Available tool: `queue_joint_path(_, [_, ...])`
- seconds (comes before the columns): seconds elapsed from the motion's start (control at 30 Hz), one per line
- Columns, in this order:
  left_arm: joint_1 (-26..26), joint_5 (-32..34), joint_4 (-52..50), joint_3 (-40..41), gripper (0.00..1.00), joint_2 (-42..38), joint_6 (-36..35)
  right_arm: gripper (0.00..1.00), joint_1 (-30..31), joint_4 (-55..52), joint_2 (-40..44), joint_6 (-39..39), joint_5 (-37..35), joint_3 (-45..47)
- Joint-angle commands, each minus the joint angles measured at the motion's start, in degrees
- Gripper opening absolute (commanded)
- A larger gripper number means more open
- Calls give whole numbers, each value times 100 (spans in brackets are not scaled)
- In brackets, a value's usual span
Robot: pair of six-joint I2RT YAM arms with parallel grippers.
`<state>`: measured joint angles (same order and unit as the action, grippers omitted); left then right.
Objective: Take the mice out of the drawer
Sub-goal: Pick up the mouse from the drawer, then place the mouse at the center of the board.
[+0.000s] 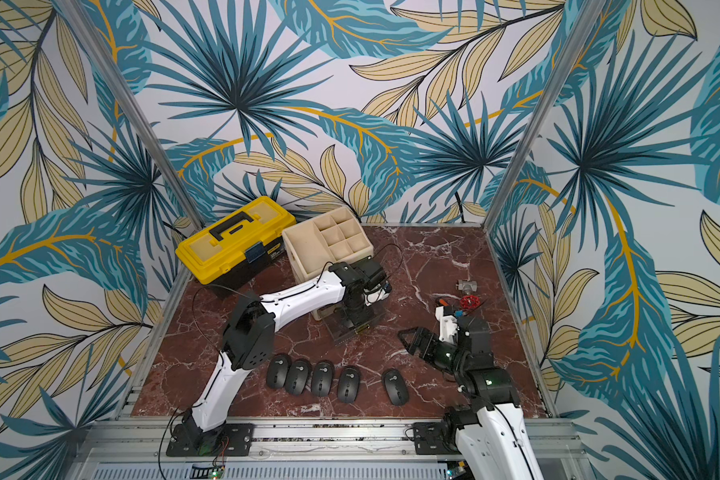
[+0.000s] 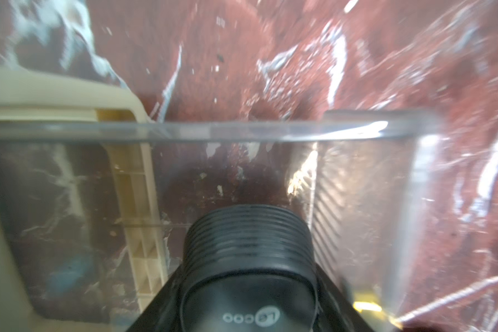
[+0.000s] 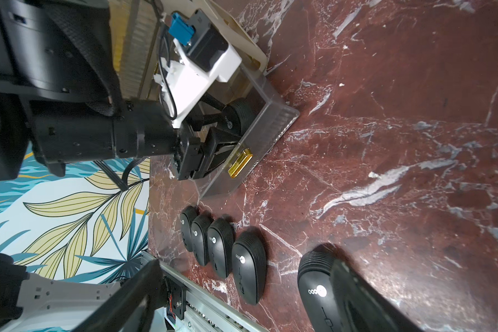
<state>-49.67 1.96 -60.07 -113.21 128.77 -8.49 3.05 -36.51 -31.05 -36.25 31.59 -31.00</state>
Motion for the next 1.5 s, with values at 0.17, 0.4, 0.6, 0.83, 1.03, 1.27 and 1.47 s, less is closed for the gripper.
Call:
queue_joint_path(0.17, [-104, -119, 194, -319, 44, -458, 75, 94, -6, 177, 2, -106, 94, 143])
queue_joint_path(0.4, [-157, 43, 220, -414, 45, -863, 419, 93, -6, 162, 37, -67, -93, 229])
queue_joint_path(0.6, [-288, 381, -318, -642, 44, -1151, 1353, 93, 2, -112, 2, -35, -187, 224])
queue_joint_path(0.83, [-581, 206, -516, 132, 45, -1858, 3168, 94, 165, -932, -133, 153, -606, 1])
queue_joint_path(1.03, [-1118, -12, 119, 1277, 45, -2465, 4560, 94, 389, -1032, -143, -75, -1173, -41])
queue_joint_path(1.27, [-1585, 60, 939, 2391, 44, -2714, 6168, 94, 389, -1350, 36, -137, -1547, -485])
queue_joint_path(1.47, [-1912, 93, 1294, 2883, 42, -2551, 6951, 94, 389, -1599, 118, 6, -1677, -851])
